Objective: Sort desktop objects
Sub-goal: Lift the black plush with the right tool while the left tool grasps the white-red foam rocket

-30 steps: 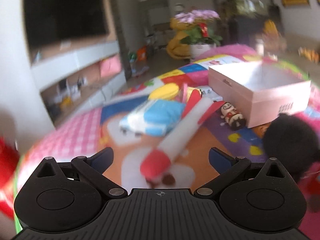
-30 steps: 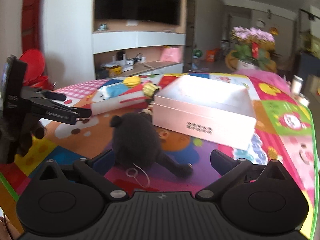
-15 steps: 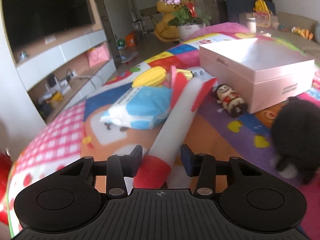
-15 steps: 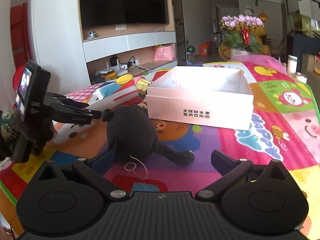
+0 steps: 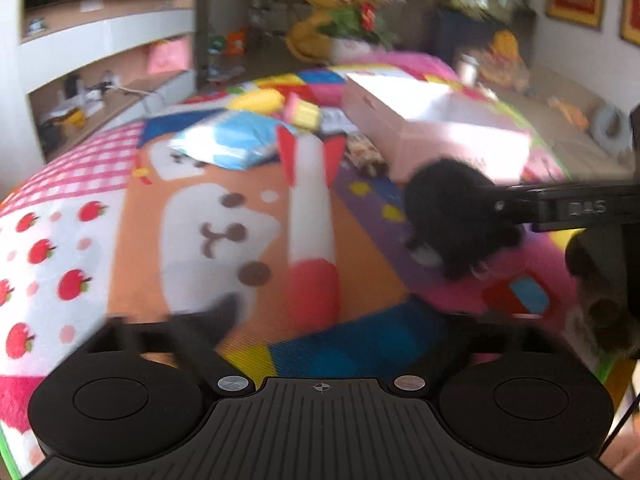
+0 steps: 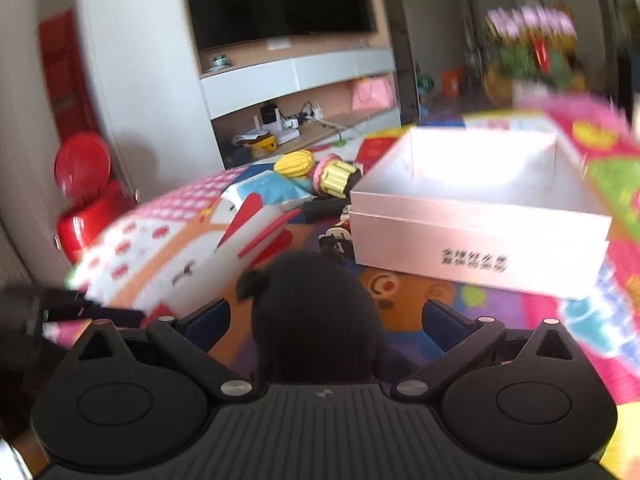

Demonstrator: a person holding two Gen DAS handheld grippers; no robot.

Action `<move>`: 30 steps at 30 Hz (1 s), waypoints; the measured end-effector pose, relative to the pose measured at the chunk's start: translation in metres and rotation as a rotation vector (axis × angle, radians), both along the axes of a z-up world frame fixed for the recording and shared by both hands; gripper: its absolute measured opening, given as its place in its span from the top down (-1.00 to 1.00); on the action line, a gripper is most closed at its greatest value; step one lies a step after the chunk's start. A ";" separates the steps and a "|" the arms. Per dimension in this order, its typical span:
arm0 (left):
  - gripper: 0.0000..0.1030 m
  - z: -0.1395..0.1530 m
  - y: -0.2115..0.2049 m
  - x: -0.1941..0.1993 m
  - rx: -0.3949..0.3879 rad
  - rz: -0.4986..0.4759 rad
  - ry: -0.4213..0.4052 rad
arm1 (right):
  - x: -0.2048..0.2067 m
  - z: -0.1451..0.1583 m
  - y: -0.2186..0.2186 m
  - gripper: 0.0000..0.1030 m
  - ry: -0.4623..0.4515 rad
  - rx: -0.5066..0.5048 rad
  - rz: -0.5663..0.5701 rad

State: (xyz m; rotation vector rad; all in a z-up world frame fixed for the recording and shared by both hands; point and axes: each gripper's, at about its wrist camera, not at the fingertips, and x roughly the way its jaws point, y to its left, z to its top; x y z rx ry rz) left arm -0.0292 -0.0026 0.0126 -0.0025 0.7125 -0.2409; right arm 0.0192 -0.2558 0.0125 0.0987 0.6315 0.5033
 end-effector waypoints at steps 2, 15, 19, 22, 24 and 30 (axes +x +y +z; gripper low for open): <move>-0.97 0.002 0.005 0.001 -0.023 0.033 -0.012 | 0.014 -0.006 -0.002 -0.56 0.087 0.055 0.002; -1.00 -0.004 -0.018 0.025 0.039 0.003 -0.020 | -0.025 0.009 -0.049 -0.35 0.162 0.073 -0.075; -0.79 -0.006 -0.028 0.046 0.081 0.026 -0.030 | -0.047 0.020 -0.055 -0.35 0.127 0.037 -0.078; -0.09 -0.012 -0.034 0.057 0.129 0.029 -0.008 | -0.057 0.028 -0.060 -0.35 0.099 0.023 -0.090; -0.04 -0.013 -0.033 0.058 0.133 0.027 -0.014 | -0.062 0.032 -0.063 -0.35 0.096 0.024 -0.098; 0.38 0.014 -0.034 0.023 0.135 -0.025 -0.065 | -0.079 0.041 -0.078 -0.35 0.082 -0.003 -0.125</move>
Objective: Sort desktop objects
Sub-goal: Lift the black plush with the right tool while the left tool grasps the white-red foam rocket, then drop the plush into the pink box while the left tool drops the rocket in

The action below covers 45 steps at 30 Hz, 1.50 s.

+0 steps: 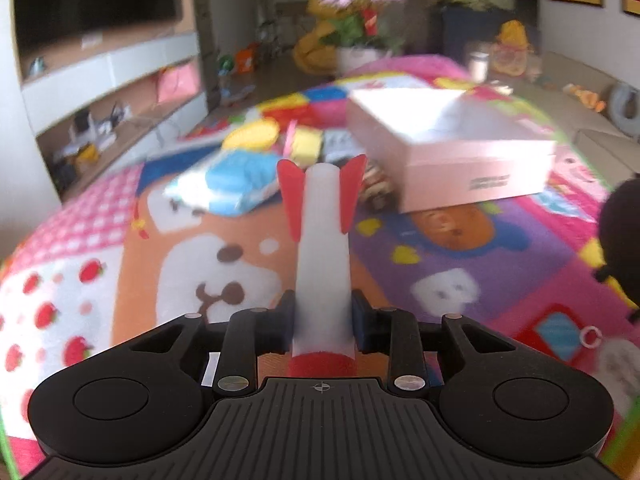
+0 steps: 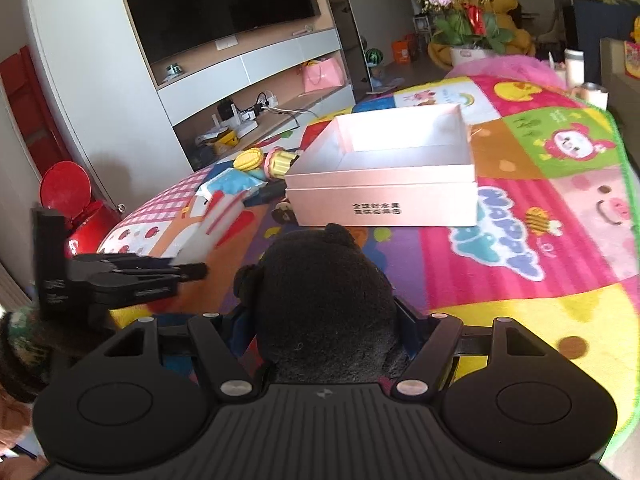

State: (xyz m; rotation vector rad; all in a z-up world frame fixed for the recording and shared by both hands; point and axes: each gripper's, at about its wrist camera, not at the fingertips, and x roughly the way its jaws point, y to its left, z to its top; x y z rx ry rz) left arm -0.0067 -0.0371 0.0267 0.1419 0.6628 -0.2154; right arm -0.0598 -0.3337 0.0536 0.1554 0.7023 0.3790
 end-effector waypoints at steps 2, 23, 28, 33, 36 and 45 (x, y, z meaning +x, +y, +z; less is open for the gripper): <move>0.38 0.018 -0.001 -0.016 -0.020 -0.031 -0.030 | -0.010 0.006 -0.006 -0.35 -0.026 -0.023 0.000; 0.38 0.057 -0.114 0.195 -0.251 -0.079 0.007 | 0.156 0.143 -0.028 -0.34 -0.298 0.087 -0.129; 0.08 0.024 -0.113 0.204 -0.236 -0.112 0.093 | 0.214 0.089 -0.022 -0.34 -0.137 0.087 -0.180; -0.42 0.024 -0.086 0.179 -0.227 -0.135 0.037 | 0.234 0.033 -0.013 -0.39 0.012 -0.025 -0.216; -0.68 0.025 -0.062 0.159 -0.216 -0.116 0.011 | 0.227 0.022 -0.012 -0.44 0.040 -0.047 -0.193; -1.00 0.007 0.008 0.094 -0.151 0.041 -0.036 | 0.207 0.057 -0.016 -0.31 -0.100 -0.123 -0.241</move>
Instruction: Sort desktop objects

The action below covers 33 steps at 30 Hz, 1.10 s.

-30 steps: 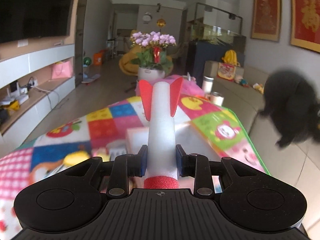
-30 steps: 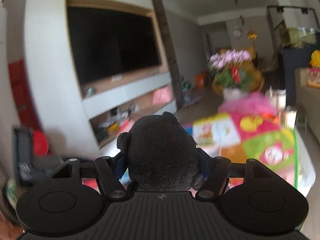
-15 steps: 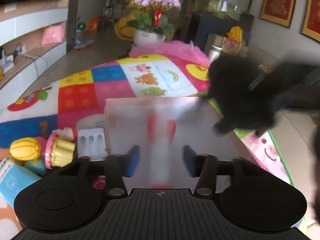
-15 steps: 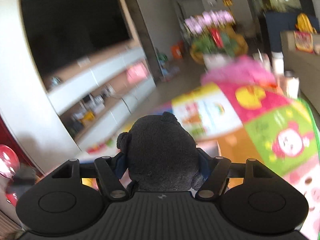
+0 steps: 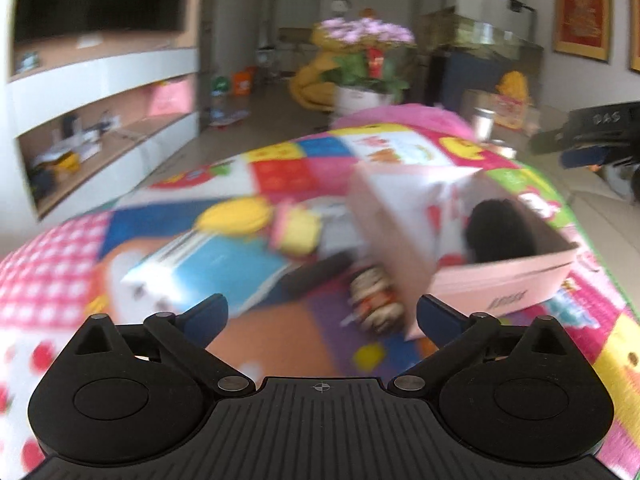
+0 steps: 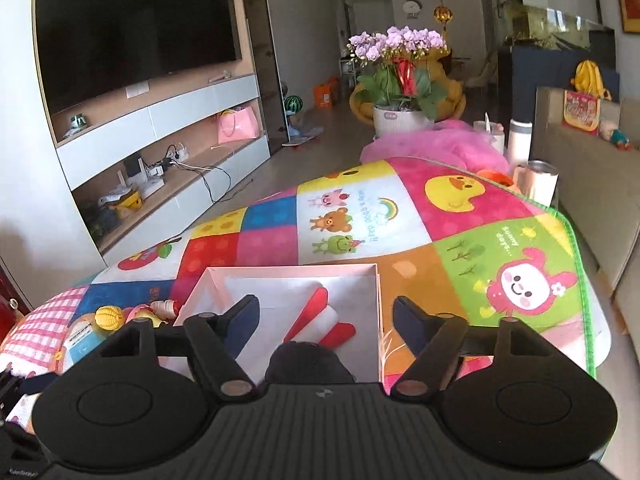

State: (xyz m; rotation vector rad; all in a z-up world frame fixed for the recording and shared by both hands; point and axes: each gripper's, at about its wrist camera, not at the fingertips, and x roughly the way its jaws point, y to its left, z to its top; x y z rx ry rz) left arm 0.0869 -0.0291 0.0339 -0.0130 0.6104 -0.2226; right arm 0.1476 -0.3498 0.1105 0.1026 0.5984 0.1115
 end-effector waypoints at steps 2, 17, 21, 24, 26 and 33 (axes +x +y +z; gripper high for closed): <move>-1.00 -0.008 0.016 -0.008 -0.018 0.032 0.027 | 0.001 0.000 0.010 -0.16 0.026 0.009 0.025; -1.00 -0.036 0.076 -0.047 -0.122 0.169 0.016 | 0.071 -0.014 0.209 -0.12 0.148 -0.114 0.276; -1.00 -0.037 0.083 -0.048 -0.178 0.187 0.014 | 0.142 -0.036 0.234 0.10 0.212 -0.212 0.175; -1.00 -0.039 0.090 -0.047 -0.219 0.205 0.028 | 0.183 -0.059 0.242 0.10 0.312 -0.205 0.138; -1.00 -0.039 0.091 -0.046 -0.231 0.207 0.032 | 0.200 -0.071 0.242 0.10 0.382 -0.145 0.137; -1.00 -0.040 0.089 -0.047 -0.227 0.201 0.031 | 0.181 -0.095 0.248 0.17 0.464 -0.163 0.239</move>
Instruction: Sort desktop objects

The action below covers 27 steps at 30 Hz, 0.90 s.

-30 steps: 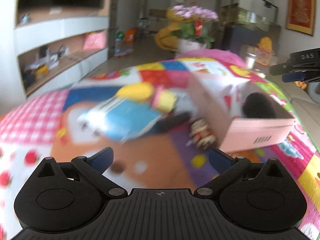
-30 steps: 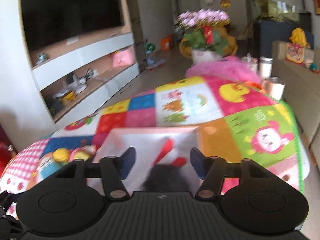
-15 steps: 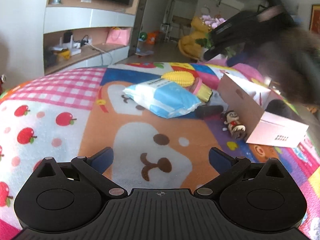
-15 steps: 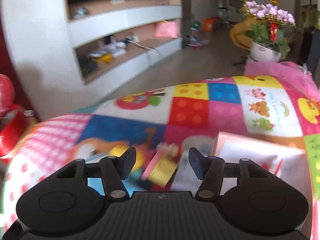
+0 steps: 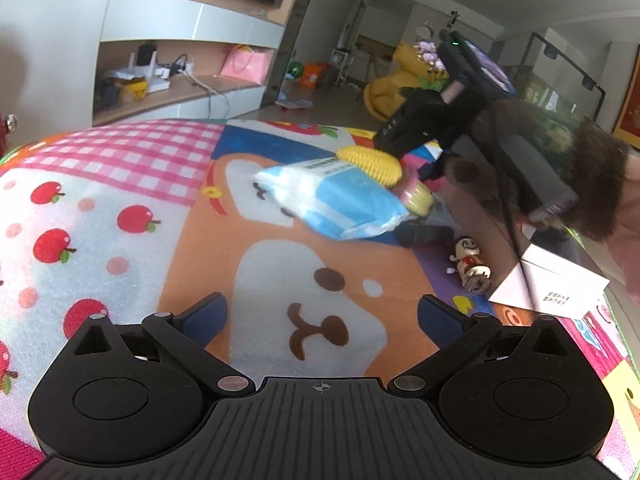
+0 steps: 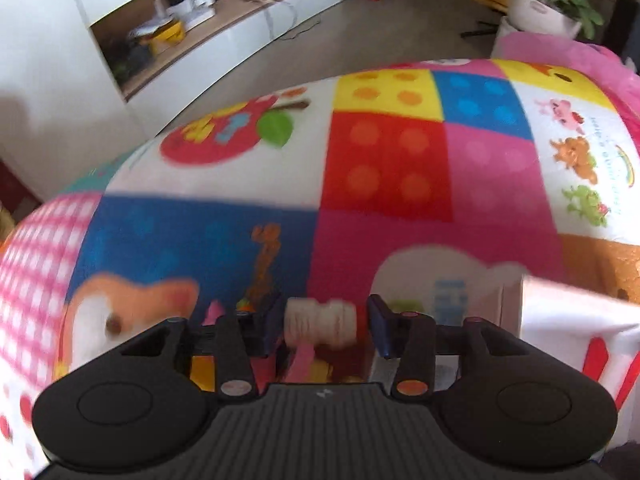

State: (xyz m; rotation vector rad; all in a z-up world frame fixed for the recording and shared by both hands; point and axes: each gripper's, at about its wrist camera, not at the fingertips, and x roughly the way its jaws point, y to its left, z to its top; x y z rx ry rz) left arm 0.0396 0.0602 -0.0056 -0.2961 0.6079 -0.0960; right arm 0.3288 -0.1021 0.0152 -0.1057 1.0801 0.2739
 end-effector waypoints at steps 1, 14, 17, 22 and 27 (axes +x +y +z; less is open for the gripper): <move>-1.00 0.000 0.000 0.000 -0.001 0.000 0.001 | -0.008 0.001 0.000 0.17 0.008 0.005 0.015; -1.00 0.003 -0.006 -0.002 0.034 0.003 -0.020 | -0.188 0.097 -0.060 0.18 -0.220 0.183 0.211; -1.00 0.005 -0.013 -0.002 0.073 -0.008 -0.024 | -0.226 0.090 -0.085 0.18 -0.191 0.185 0.233; -1.00 0.011 -0.037 -0.006 0.129 -0.104 -0.046 | -0.264 0.069 -0.121 -0.05 -0.272 0.079 0.152; -1.00 0.020 -0.079 -0.009 0.235 -0.226 -0.115 | -0.295 0.051 -0.165 -0.26 -0.366 0.071 0.016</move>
